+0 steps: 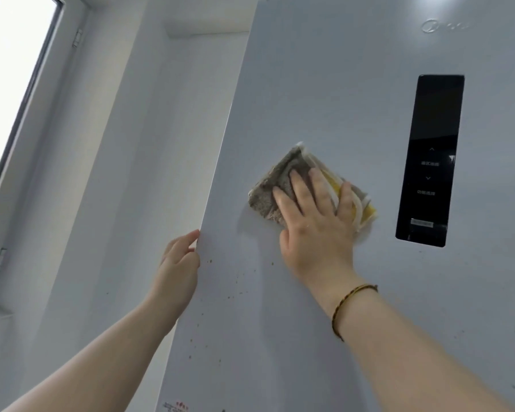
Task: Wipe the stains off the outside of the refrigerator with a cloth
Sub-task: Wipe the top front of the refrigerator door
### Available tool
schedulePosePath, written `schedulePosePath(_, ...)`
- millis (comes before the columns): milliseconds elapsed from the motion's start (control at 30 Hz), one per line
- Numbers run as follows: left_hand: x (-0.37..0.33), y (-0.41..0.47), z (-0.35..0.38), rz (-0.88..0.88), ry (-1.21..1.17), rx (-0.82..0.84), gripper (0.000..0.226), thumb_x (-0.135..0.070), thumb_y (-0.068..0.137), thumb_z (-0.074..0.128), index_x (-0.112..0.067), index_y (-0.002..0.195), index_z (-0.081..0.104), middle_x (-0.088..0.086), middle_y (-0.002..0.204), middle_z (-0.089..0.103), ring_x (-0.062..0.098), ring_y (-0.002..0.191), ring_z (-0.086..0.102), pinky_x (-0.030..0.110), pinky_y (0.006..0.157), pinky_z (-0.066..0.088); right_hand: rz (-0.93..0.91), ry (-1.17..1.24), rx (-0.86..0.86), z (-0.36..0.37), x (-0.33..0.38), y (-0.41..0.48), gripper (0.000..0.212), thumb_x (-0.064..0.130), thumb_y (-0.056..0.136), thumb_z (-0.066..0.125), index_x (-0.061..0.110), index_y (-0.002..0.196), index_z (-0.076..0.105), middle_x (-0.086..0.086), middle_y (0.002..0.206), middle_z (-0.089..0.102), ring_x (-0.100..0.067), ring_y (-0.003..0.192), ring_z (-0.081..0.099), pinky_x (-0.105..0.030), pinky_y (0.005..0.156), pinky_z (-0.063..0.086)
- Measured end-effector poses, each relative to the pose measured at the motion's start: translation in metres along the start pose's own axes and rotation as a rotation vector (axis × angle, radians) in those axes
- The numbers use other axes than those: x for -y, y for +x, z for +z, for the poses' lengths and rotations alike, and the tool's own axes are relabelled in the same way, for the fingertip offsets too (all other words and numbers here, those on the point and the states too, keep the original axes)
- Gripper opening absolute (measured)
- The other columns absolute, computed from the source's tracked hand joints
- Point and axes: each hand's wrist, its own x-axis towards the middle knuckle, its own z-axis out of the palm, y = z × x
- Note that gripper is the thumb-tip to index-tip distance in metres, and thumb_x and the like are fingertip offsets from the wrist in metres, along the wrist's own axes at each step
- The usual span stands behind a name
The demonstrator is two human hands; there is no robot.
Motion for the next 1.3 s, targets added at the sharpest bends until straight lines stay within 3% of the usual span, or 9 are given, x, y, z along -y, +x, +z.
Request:
schedulePosePath(100,0.0,-0.006,-0.004,-0.012,-0.062,0.048,0.047,0.0,0.088,0.033,-0.026,0.124,0.046,-0.007,0.111,0.055,0.012,0.098,0.052,0.02,0.074,0.039,-0.169,0.008,0.01,0.008,0.012,-0.02,0.049,0.021,0.073,0.034,0.017,0.108,0.068,-0.01,0.122,0.062,-0.031,0.123,0.043,-0.054,0.101,0.015)
schedulePosePath(200,-0.001,-0.006,-0.012,-0.083,-0.277,0.057,0.049,0.006,0.088,0.028,-0.014,0.131,0.04,-0.002,0.112,0.052,0.015,0.107,0.048,0.026,0.087,0.035,-0.361,0.014,-0.01,0.008,0.003,-0.023,0.046,0.021,0.074,0.035,0.021,0.102,0.071,-0.006,0.117,0.065,-0.029,0.115,0.058,-0.054,0.101,0.023)
schedulePosePath(367,0.008,-0.004,-0.017,-0.107,-0.366,0.078,0.044,0.01,0.087,0.024,-0.01,0.115,0.05,-0.003,0.101,0.058,0.016,0.108,0.05,0.029,0.094,0.035,-0.081,-0.034,-0.014,0.002,0.006,0.013,0.039,0.018,0.073,0.044,0.018,0.101,0.07,-0.01,0.117,0.065,-0.032,0.115,0.057,-0.064,0.095,0.028)
schedulePosePath(467,0.012,-0.001,-0.017,-0.128,-0.4,0.049,0.041,0.012,0.087,0.023,-0.002,0.109,0.053,0.003,0.095,0.059,0.019,0.102,0.053,0.03,0.094,0.038,0.041,0.03,0.081,0.0,0.029,0.025,0.043,0.013,0.081,0.058,0.019,0.124,0.057,-0.014,0.141,0.043,-0.036,0.135,0.031,-0.064,0.103,0.004)
schedulePosePath(633,0.011,0.003,-0.021,-0.158,-0.466,0.062,0.039,0.012,0.084,0.021,0.003,0.096,0.057,0.007,0.092,0.062,0.02,0.094,0.058,0.03,0.091,0.044,-0.373,0.078,0.369,0.004,0.051,0.009,0.047,0.023,0.098,0.027,0.031,0.143,0.024,-0.002,0.157,0.0,-0.025,0.142,-0.014,-0.056,0.105,-0.02)
schedulePosePath(933,0.015,0.006,-0.028,-0.197,-0.479,0.066,0.045,0.012,0.085,0.018,-0.006,0.112,0.049,0.008,0.097,0.061,0.021,0.099,0.057,0.031,0.092,0.041,0.065,0.064,-0.015,0.017,0.043,0.011,0.037,0.016,0.074,0.067,0.019,0.111,0.067,-0.013,0.13,0.055,-0.036,0.128,0.043,-0.063,0.104,0.007)
schedulePosePath(1067,0.017,0.005,-0.029,-0.182,-0.495,0.078,0.049,0.013,0.084,0.015,-0.008,0.113,0.048,0.007,0.097,0.061,0.018,0.094,0.058,0.031,0.091,0.041,-0.139,0.088,-0.026,0.031,0.067,-0.022,0.038,0.024,0.072,0.044,0.024,0.098,0.072,-0.008,0.118,0.065,-0.031,0.116,0.056,-0.051,0.104,0.014)
schedulePosePath(1200,0.013,0.004,-0.028,-0.165,-0.465,0.103,0.053,0.014,0.082,0.014,-0.007,0.118,0.046,0.01,0.101,0.059,0.023,0.098,0.057,0.031,0.093,0.043,-0.366,0.092,-0.003,0.031,0.064,-0.036,0.031,0.018,0.057,0.076,0.026,0.087,0.075,-0.004,0.111,0.069,-0.029,0.111,0.06,-0.06,0.1,0.031)
schedulePosePath(1300,0.012,0.002,-0.031,-0.159,-0.41,0.123,0.05,0.013,0.084,0.015,-0.011,0.116,0.046,0.005,0.1,0.059,0.023,0.108,0.053,0.032,0.098,0.039,-0.205,0.096,-0.028,0.026,0.053,-0.023,0.035,0.018,0.073,0.044,0.022,0.091,0.074,-0.007,0.114,0.067,-0.03,0.114,0.058,-0.057,0.104,0.023)
